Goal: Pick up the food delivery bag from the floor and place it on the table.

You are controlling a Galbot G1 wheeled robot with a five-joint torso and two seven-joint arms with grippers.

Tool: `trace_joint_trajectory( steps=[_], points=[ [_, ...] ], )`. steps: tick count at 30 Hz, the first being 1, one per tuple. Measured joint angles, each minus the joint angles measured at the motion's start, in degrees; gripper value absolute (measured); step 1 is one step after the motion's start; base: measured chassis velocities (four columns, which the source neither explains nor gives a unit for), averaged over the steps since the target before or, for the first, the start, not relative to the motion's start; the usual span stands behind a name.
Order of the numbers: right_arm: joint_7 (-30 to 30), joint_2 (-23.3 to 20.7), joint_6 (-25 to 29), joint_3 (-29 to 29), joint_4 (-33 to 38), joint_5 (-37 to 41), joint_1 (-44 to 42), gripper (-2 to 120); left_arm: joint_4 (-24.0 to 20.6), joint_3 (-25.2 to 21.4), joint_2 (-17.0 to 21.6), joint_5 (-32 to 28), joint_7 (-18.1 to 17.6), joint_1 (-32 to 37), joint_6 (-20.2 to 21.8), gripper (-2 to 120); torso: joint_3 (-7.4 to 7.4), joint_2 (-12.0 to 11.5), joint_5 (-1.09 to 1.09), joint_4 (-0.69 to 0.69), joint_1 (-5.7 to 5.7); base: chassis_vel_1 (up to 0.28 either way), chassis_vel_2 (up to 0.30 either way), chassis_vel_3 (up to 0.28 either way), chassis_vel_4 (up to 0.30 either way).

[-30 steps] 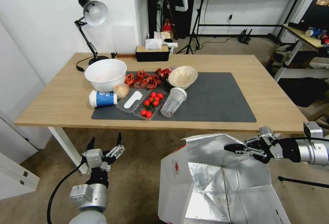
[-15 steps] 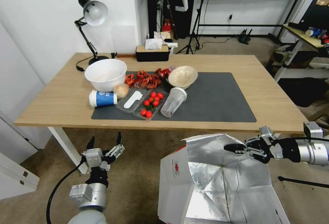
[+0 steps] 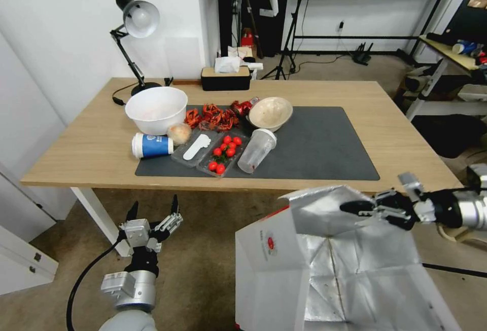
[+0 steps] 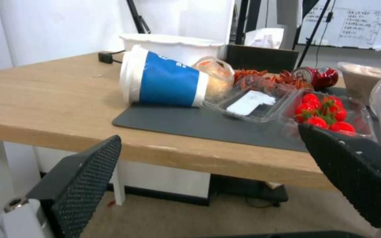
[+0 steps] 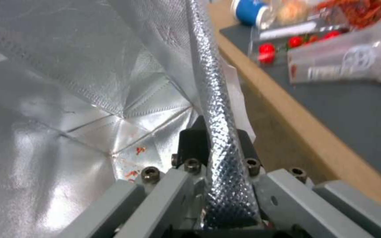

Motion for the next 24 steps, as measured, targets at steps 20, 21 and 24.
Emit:
trace_joint_trajectory(
  steps=[20,21,24],
  points=[
    [10.16,-6.32,-3.26,10.49,-0.9,25.21,0.47,0,-0.24,0.32,-0.37,0.71,-0.41,0.04,-0.05,100,-0.07,-0.13,0.0,0.0,-0.06,0.0,0.0,0.0,0.0],
    [11.01,-6.32,-3.33,10.8,-0.81,26.7,0.46,0,-0.24,0.33,-0.44,0.81,-0.44,0.07,-0.06,100,-0.07,-0.14,0.01,0.0,-0.06,0.0,0.0,0.0,0.0],
    [16.05,-5.84,-2.46,11.23,-0.16,30.6,0.78,0,-0.24,0.37,-0.65,1.09,-0.48,0.22,-0.17,100,-0.08,-0.14,0.0,-0.01,-0.07,0.0,0.0,0.0,0.0]
  ],
)
